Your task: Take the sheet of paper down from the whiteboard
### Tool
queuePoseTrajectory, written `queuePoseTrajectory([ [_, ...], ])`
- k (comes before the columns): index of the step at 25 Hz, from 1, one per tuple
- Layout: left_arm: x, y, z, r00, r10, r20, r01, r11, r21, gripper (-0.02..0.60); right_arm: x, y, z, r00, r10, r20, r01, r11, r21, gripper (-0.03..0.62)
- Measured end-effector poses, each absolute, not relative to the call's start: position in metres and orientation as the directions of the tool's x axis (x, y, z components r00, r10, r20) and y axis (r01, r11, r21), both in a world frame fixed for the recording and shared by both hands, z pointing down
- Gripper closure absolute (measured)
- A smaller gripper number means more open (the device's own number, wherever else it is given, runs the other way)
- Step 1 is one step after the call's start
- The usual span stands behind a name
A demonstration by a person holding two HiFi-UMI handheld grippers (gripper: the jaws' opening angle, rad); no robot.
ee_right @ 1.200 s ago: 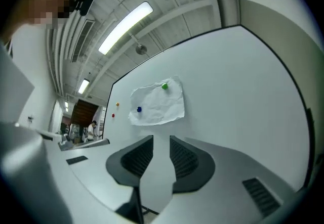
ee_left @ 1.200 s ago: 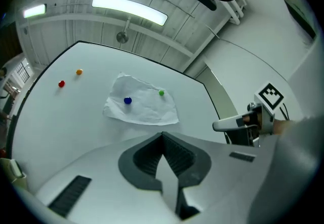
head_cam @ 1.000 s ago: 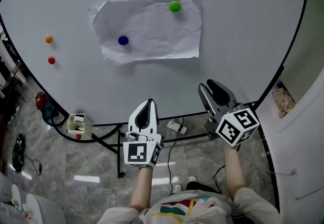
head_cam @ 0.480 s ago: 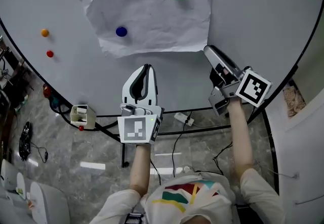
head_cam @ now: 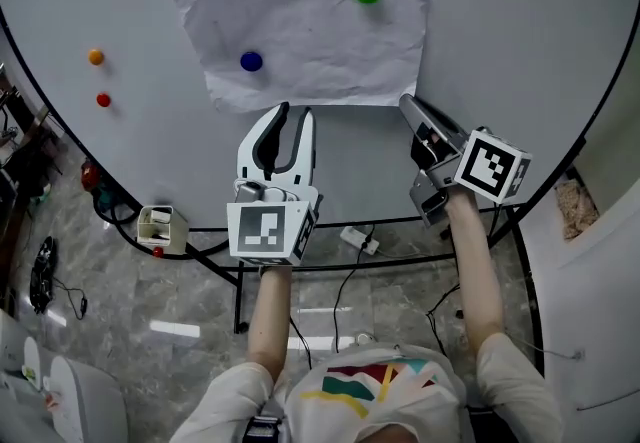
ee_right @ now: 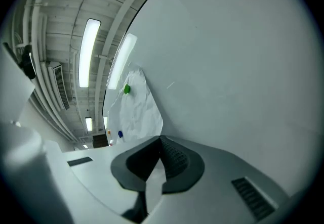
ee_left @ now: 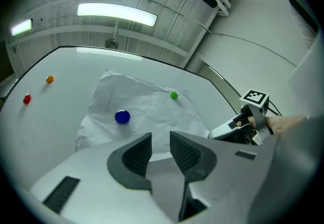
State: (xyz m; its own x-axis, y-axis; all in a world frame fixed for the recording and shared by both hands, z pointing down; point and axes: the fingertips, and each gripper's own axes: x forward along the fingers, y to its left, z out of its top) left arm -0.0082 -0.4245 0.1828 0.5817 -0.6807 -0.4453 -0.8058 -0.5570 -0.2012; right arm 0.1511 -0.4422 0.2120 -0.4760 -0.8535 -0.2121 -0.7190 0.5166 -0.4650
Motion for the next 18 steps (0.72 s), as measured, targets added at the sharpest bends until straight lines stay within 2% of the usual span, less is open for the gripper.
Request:
queuePoseTrajectory([
  [7, -0.026, -0.445, 0.129, 0.481, -0.759, -0.439, -0.876, -0.424, -0.228, 0.365, 0.146, -0.436, 0.205, -0.477, -0.853, -0.212, -0.782, 0.522, -0.34, 0.58],
  [13, -0.047, -0.473, 0.125, 0.378, -0.862, -0.337, -0.922, -0.317, -0.223, 0.367, 0.142, -0.434, 0.204, -0.495, -0.839, -0.225, -0.772, 0.544, -0.329, 0.58],
  [16, -0.049, -0.476, 0.126, 0.363, -0.866, -0.344, -0.928, -0.305, -0.212, 0.368, 0.142, -0.434, 0.205, -0.498, -0.838, -0.223, -0.774, 0.545, -0.323, 0.58],
  [17, -0.051, -0.476, 0.127, 0.354, -0.866, -0.353, -0.932, -0.295, -0.211, 0.376, 0.142, -0.434, 0.205, -0.5, -0.838, -0.22, -0.775, 0.546, -0.318, 0.58],
  [18, -0.053, -0.476, 0.127, 0.346, -0.867, -0.359, -0.934, -0.286, -0.213, 0.411, 0.142, -0.434, 0.205, -0.502, -0.837, -0.218, -0.776, 0.547, -0.313, 0.58],
])
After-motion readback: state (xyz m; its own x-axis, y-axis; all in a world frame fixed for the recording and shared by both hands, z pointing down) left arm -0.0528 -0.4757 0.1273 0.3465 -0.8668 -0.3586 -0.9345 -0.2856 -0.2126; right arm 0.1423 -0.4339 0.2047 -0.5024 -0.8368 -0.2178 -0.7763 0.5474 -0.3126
